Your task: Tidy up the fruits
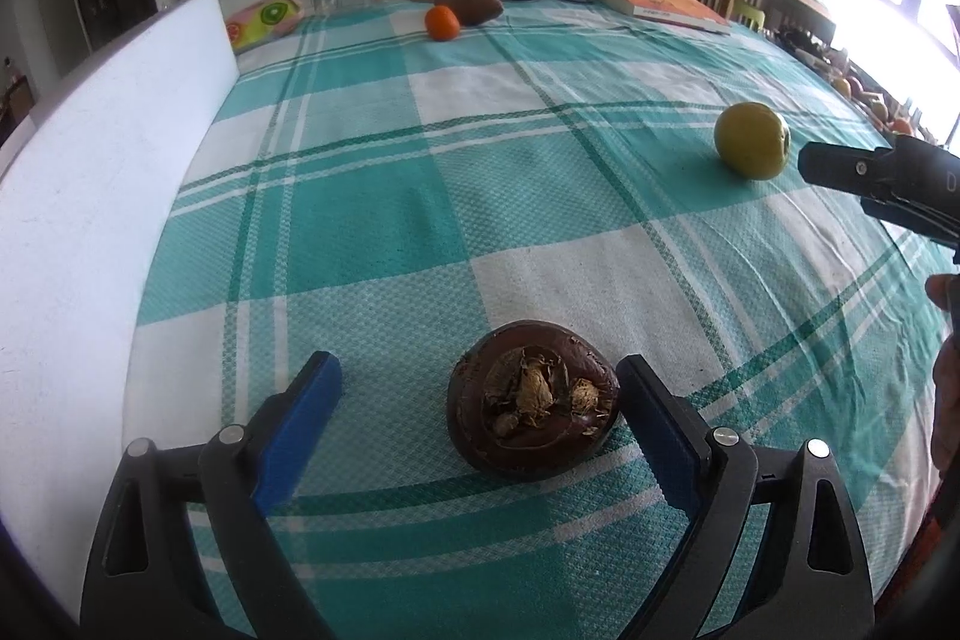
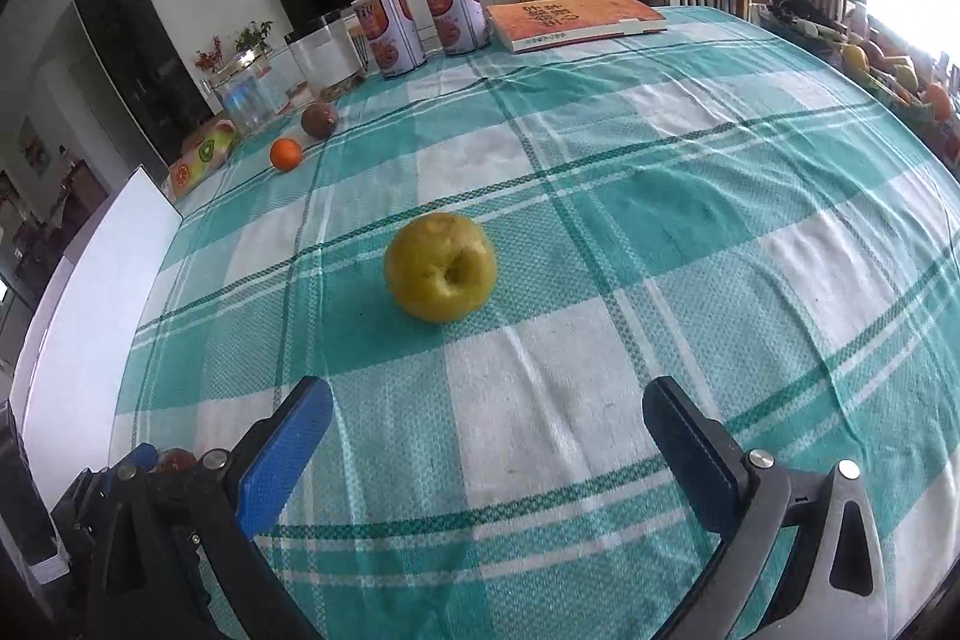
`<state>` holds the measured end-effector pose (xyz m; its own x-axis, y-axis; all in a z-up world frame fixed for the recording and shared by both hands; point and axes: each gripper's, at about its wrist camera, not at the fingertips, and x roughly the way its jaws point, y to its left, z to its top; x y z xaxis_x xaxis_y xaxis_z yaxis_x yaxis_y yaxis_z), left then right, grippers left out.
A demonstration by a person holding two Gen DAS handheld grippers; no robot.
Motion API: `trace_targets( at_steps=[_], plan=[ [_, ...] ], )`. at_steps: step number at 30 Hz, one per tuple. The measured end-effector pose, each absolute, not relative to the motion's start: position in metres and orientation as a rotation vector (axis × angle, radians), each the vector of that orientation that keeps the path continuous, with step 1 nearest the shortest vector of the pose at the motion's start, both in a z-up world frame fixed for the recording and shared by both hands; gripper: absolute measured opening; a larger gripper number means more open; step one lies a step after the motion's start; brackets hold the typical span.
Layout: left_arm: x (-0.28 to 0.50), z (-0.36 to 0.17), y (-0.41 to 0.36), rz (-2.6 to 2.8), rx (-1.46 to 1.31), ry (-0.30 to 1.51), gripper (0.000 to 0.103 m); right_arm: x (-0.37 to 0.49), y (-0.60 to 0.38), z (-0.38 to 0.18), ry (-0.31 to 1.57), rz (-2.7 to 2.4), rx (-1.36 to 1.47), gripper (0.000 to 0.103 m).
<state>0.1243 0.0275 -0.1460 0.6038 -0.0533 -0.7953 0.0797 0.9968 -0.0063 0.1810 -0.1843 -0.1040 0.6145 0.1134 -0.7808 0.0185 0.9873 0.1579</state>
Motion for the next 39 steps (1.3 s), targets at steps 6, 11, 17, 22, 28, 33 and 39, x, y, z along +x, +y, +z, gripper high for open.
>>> trace_targets(
  at_steps=[6, 11, 17, 22, 28, 33, 39],
  plan=[
    [0.124, -0.146, 0.027, -0.074, 0.034, 0.920, 0.094, 0.224, -0.168, -0.119, 0.940, 0.095, 0.089, 0.083],
    [0.124, -0.146, 0.027, -0.074, 0.034, 0.920, 0.095, 0.222, -0.176, -0.126, 0.936, 0.109, 0.175, 0.052],
    [0.124, -0.146, 0.027, -0.074, 0.035, 0.920, 0.095, 0.147, -0.170, -0.120, 0.912, 0.104, 0.145, 0.052],
    [0.124, -0.146, 0.027, -0.073, 0.037, 0.920, 0.095, 0.095, -0.163, -0.123, 0.923, 0.056, 0.111, 0.052],
    [0.124, -0.146, 0.027, -0.070, 0.038, 0.921, 0.095, 0.099, -0.148, -0.131, 0.917, 0.038, 0.015, 0.053],
    [0.124, -0.146, 0.027, -0.070, 0.039, 0.920, 0.095, 0.100, -0.135, -0.136, 0.922, 0.070, -0.044, 0.078],
    [0.124, -0.146, 0.027, -0.070, 0.040, 0.920, 0.096, 0.102, -0.135, -0.137, 0.931, 0.077, -0.047, 0.088]
  ],
)
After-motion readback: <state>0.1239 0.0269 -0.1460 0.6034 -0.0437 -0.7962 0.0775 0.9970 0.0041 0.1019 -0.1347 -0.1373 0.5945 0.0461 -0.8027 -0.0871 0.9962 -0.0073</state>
